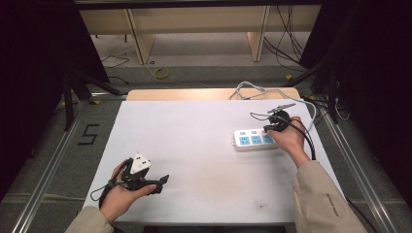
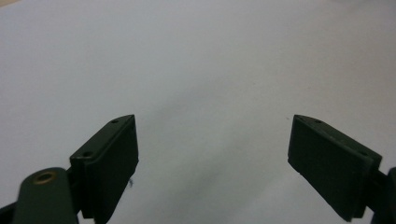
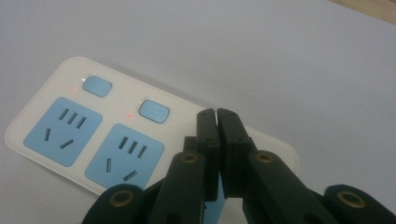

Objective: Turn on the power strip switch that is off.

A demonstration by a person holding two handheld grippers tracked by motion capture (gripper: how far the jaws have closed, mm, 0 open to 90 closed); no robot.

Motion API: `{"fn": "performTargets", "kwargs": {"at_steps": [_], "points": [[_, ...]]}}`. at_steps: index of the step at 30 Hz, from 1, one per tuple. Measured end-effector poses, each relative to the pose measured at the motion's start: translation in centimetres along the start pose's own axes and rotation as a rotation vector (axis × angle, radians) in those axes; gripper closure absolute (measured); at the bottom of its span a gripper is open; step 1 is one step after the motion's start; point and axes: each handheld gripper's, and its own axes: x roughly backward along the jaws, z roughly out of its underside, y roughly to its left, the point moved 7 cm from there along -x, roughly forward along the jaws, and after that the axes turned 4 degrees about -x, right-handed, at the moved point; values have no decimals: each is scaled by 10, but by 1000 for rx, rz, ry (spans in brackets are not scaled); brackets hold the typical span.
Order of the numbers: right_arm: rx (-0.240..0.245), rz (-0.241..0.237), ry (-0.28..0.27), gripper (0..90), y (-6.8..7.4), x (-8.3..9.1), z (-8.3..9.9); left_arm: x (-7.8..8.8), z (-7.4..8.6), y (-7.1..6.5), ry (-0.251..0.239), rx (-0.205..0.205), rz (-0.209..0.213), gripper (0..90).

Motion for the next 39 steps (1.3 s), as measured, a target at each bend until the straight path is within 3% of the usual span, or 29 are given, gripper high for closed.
{"fn": "performTargets", "kwargs": {"at_steps": [10, 23, 39], "points": [[0, -1, -39, 820, 0, 12, 6, 0, 0, 0, 3, 0, -2, 159], [37, -12, -70, 770, 10, 27, 13, -1, 0, 0, 1, 6, -4, 159], [38, -59, -92, 730, 22, 47, 30, -1, 0, 0, 2, 8, -5, 159]]}}
